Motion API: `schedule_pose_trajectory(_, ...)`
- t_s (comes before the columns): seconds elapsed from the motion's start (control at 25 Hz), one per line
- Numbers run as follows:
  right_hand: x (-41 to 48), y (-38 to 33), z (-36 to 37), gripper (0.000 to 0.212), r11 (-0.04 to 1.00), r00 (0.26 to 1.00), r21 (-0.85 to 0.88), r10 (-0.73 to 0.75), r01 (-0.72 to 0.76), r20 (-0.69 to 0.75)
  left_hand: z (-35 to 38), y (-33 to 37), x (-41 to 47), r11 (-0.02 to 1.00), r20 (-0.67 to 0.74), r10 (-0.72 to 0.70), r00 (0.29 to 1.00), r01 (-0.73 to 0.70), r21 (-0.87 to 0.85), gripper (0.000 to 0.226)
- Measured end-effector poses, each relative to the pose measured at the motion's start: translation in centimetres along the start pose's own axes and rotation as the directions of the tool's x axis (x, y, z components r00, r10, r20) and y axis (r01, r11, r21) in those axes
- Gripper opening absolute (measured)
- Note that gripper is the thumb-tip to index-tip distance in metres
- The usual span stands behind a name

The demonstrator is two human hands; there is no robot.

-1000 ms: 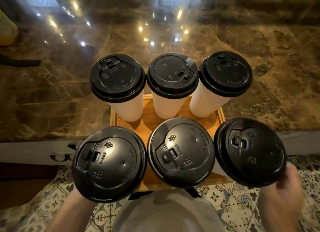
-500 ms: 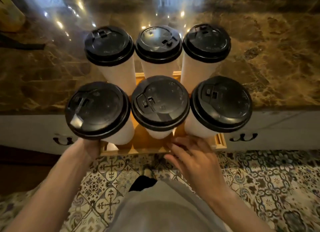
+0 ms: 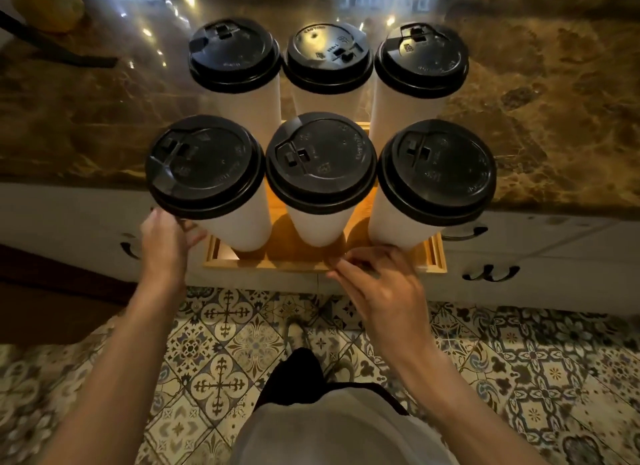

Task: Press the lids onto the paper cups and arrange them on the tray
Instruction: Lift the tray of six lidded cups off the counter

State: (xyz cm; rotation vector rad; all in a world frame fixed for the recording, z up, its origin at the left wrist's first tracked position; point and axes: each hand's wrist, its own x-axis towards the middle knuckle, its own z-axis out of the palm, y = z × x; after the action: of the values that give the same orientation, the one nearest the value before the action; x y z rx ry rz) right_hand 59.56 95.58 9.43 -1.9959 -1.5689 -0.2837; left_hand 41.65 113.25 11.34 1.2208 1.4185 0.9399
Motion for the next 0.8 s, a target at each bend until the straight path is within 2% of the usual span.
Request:
schedule_pose_trajectory(0.04, 0.0, 0.0, -0.1, 0.024, 1.0, 1.0, 0.017, 0.005, -0.005, 0.004, -0.2, 0.1, -1.6, 0.988, -0.143, 0.149, 0.978, -0.14, 0.071, 0.021)
schedule_pose_trajectory(0.08, 0.0, -0.1, -0.1, 0.023, 0.999, 1.0, 0.033, 0.009, -0.008, -0.008, -0.6, 0.2, -4.3, 0.89, -0.125, 0.434, 0.892, -0.402, 0.214, 0.017)
schedule_pose_trajectory(0.12, 0.0, -0.2, -0.1, 0.021, 1.0, 1.0, 0.021, 0.008, -0.008, -0.021, -0.7, -0.4, -6.7, 0.696, 0.019, 0.68, 0.733, -0.653, 0.298, 0.014)
schedule_pose_trajectory(0.16, 0.0, -0.2, -0.1, 0.02, 1.0, 0.999, 0.017, 0.011, -0.011, -0.04, -0.6, -1.5, -8.5, 0.474, 0.21, 0.813, 0.542, -0.828, 0.301, 0.014)
schedule_pose_trajectory(0.2, 0.0, -0.3, -0.1, 0.019, 1.0, 0.999, 0.021, 0.006, -0.005, -0.048, 0.0, -2.3, -9.6, 0.325, 0.367, 0.835, 0.409, -0.906, 0.271, 0.016)
schedule_pose_trajectory(0.24, 0.0, -0.3, -0.1, 0.02, 1.0, 0.998, 0.023, -0.001, 0.002, -0.058, 1.1, -2.2, -10.0, 0.269, 0.468, 0.803, 0.369, -0.925, 0.269, 0.021)
schedule_pose_trajectory(0.28, 0.0, -0.4, -0.2, 0.021, 1.0, 0.998, 0.028, -0.005, 0.007, -0.063, 2.1, -1.9, -10.0, 0.26, 0.53, 0.757, 0.383, -0.92, 0.293, 0.026)
schedule_pose_trajectory(0.4, -0.1, -0.5, -0.2, 0.025, 1.0, 0.998, 0.018, 0.01, -0.009, -0.058, 3.8, -1.3, -9.0, 0.263, 0.579, 0.672, 0.463, -0.879, 0.398, 0.034)
schedule_pose_trajectory(0.52, -0.2, -0.7, -0.1, 0.025, 1.0, 0.998, 0.013, 0.012, -0.011, -0.058, 3.2, -2.2, -7.5, 0.264, 0.586, 0.623, 0.519, -0.844, 0.467, 0.029)
schedule_pose_trajectory(0.68, -0.3, -0.6, 0.1, 0.024, 1.0, 0.995, 0.008, 0.023, -0.022, -0.094, 2.9, -2.7, -6.6, 0.254, 0.588, 0.624, 0.514, -0.845, 0.47, 0.032)
schedule_pose_trajectory(0.8, -0.2, -0.6, 0.4, 0.023, 1.0, 0.995, 0.004, 0.024, -0.024, -0.095, 3.1, -2.5, -6.4, 0.286, 0.58, 0.625, 0.522, -0.845, 0.452, 0.032)
